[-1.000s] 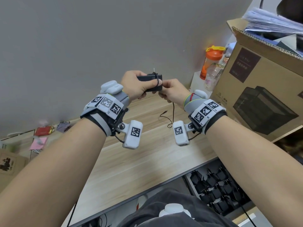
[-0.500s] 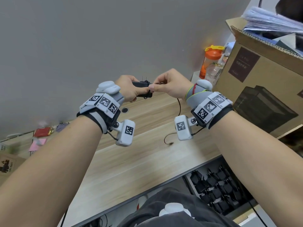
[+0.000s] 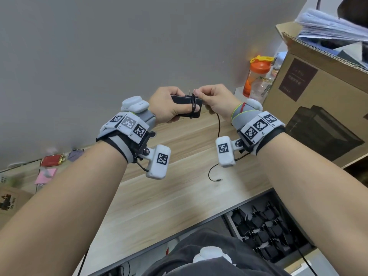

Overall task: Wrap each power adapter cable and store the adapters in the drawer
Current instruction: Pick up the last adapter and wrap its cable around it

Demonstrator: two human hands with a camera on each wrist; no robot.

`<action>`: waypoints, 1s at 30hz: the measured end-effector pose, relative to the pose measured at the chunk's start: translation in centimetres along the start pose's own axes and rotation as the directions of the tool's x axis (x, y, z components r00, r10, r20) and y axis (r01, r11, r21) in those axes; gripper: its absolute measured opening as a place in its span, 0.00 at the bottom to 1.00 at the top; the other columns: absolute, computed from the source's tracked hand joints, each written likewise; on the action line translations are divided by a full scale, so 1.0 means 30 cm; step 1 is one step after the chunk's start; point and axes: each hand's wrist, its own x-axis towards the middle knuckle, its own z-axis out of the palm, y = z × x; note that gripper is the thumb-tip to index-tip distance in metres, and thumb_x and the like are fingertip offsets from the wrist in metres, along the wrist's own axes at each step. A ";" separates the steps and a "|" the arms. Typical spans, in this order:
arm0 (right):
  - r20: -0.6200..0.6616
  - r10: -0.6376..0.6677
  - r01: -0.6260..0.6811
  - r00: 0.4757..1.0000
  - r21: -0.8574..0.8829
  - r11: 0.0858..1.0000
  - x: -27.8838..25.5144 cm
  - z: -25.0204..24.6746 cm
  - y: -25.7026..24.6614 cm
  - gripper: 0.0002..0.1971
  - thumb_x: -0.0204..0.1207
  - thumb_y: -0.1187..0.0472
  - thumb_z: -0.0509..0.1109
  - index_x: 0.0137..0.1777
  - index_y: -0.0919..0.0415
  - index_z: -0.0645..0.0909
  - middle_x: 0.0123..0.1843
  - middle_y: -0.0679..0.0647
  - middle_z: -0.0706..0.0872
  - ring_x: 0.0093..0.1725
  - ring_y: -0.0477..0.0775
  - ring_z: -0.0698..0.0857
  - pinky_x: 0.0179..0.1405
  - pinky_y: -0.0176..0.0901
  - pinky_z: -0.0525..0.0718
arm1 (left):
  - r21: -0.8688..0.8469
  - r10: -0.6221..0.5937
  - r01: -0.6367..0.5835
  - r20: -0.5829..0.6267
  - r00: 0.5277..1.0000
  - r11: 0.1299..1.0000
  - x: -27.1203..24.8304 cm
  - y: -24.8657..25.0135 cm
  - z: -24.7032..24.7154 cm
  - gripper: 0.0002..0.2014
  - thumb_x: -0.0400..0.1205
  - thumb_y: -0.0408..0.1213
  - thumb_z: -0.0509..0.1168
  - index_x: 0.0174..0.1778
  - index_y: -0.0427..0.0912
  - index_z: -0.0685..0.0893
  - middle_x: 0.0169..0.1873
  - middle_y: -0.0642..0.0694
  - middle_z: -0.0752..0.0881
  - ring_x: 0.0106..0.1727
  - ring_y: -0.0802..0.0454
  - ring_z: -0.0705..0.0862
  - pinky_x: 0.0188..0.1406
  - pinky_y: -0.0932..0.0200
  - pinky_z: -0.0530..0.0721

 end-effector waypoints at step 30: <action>0.002 -0.159 0.159 0.987 -0.028 0.987 0.019 -0.003 -0.055 0.08 0.77 0.64 0.76 0.37 0.57 0.83 0.31 0.53 0.80 0.30 0.40 0.73 0.35 0.26 0.75 | 0.109 -0.063 0.056 0.062 0.996 0.992 -0.003 -0.025 -0.039 0.17 0.70 0.44 0.81 0.41 0.42 0.79 0.32 0.41 0.82 0.22 0.49 0.75 0.15 0.65 0.66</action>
